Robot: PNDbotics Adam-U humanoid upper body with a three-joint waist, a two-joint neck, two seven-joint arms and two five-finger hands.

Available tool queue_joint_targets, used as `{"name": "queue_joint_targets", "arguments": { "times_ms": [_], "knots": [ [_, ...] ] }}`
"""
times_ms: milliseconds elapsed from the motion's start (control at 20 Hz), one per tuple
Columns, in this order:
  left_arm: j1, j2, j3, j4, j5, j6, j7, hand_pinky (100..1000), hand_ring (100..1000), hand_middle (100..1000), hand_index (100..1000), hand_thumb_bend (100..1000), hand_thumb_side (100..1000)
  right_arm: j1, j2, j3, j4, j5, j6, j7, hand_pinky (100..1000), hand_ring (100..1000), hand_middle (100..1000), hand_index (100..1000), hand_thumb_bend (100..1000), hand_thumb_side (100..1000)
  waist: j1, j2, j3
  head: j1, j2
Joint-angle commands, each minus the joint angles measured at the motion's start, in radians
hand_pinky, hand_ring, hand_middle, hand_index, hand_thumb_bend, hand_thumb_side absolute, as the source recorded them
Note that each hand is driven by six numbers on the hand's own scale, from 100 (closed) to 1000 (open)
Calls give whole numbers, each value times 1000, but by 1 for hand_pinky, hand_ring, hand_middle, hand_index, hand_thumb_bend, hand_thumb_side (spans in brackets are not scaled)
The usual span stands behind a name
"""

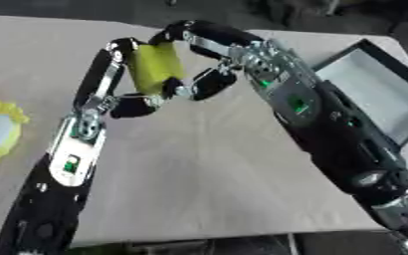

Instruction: Pick up the objects with one hand, pass them to the other hand, and then place them into the box on the other side of the table.

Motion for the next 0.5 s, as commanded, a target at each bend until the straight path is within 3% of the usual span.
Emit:
{"name": "queue_joint_targets", "arguments": {
  "times_ms": [50, 300, 500],
  "knots": [
    [-20, -28, -13, -30, 2, -12, 8, 556, 422, 403, 525, 100, 153, -10, -6, -5, 10, -24, 21, -24, 942, 841, 620, 706, 136, 100, 7, -13, 0, -3, 6],
    [-18, -30, -13, -28, 3, -6, 18, 574, 438, 426, 548, 100, 100, -8, -7, -5, 7, -84, 51, -79, 933, 791, 581, 650, 102, 100, 7, -14, 0, -4, 6],
    [-15, -32, -13, -27, 9, 3, 33, 626, 486, 503, 642, 100, 101, -6, -8, -1, 3, -119, 70, -104, 933, 780, 580, 646, 100, 100, 8, -14, -1, -8, 6]
  ]
}}
